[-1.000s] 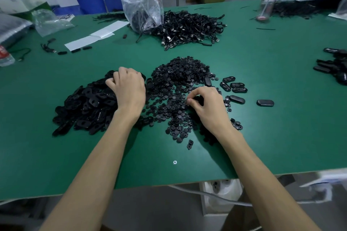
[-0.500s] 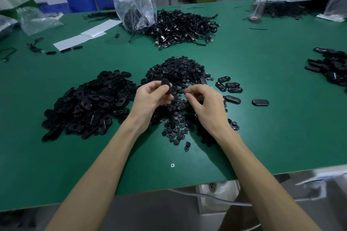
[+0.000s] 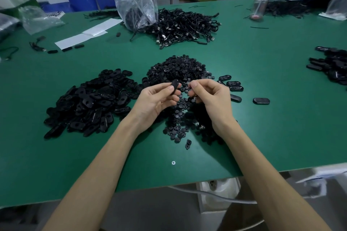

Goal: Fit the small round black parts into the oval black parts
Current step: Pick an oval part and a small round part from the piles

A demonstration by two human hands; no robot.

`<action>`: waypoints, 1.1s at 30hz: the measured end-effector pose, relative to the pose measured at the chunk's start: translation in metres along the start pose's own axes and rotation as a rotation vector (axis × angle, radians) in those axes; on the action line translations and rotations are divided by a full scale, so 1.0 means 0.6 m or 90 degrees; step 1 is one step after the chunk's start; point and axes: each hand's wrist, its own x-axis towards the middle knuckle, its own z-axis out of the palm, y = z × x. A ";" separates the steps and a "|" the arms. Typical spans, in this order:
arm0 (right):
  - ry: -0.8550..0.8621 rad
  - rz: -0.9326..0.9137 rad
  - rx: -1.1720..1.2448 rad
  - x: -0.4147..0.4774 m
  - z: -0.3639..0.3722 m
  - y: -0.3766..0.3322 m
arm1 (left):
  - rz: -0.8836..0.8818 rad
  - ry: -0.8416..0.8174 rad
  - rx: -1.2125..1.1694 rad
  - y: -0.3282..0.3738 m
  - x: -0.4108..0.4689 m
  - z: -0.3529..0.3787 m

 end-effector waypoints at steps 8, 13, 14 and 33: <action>-0.027 0.025 0.011 -0.002 0.003 0.002 | 0.027 -0.059 0.037 -0.004 0.001 0.000; -0.021 0.035 0.009 -0.003 0.003 0.001 | 0.031 -0.108 0.051 -0.005 -0.001 0.000; -0.019 0.035 0.008 -0.003 0.003 0.001 | 0.027 -0.106 0.047 -0.004 -0.001 0.001; -0.065 0.072 0.147 0.003 -0.003 0.005 | 0.008 -0.027 0.051 -0.003 -0.002 0.007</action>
